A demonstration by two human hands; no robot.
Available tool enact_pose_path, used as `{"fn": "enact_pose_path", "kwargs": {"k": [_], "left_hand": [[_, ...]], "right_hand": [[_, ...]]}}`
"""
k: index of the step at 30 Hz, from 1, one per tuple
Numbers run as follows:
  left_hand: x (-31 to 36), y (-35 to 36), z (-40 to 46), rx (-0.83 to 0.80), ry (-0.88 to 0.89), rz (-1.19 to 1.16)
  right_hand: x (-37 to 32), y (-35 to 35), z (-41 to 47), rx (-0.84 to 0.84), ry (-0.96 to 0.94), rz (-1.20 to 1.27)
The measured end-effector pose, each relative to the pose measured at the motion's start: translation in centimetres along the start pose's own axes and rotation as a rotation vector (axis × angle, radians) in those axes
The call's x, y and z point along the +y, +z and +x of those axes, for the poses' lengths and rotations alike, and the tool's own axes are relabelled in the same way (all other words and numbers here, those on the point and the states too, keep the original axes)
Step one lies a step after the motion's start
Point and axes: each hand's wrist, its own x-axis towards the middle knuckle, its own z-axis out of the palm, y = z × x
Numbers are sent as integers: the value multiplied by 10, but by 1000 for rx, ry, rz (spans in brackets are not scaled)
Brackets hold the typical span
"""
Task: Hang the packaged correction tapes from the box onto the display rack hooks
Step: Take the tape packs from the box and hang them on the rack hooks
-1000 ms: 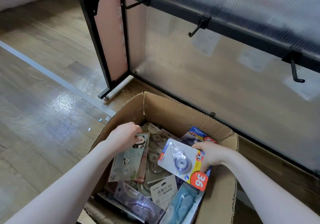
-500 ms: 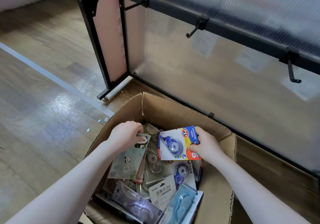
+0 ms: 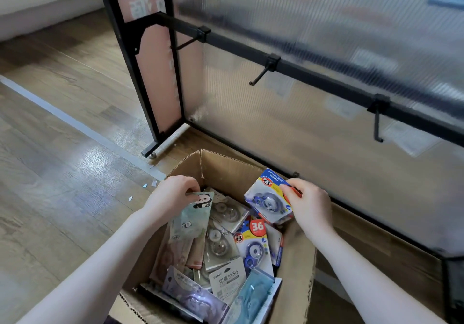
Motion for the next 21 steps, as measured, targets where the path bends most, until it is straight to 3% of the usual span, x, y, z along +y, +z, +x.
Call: {"fn": "enact_pose_path", "kwargs": {"k": [6, 13, 21], "left_hand": [[61, -68, -25, 75, 54, -68], [172, -193, -33, 112, 208, -86], [286, -313, -45, 144, 367, -102]], "right_hand": [[-44, -88, -19, 63, -28, -29], [-99, -228, -31, 145, -1, -86], [-148, -367, -31, 321, -4, -141]]}}
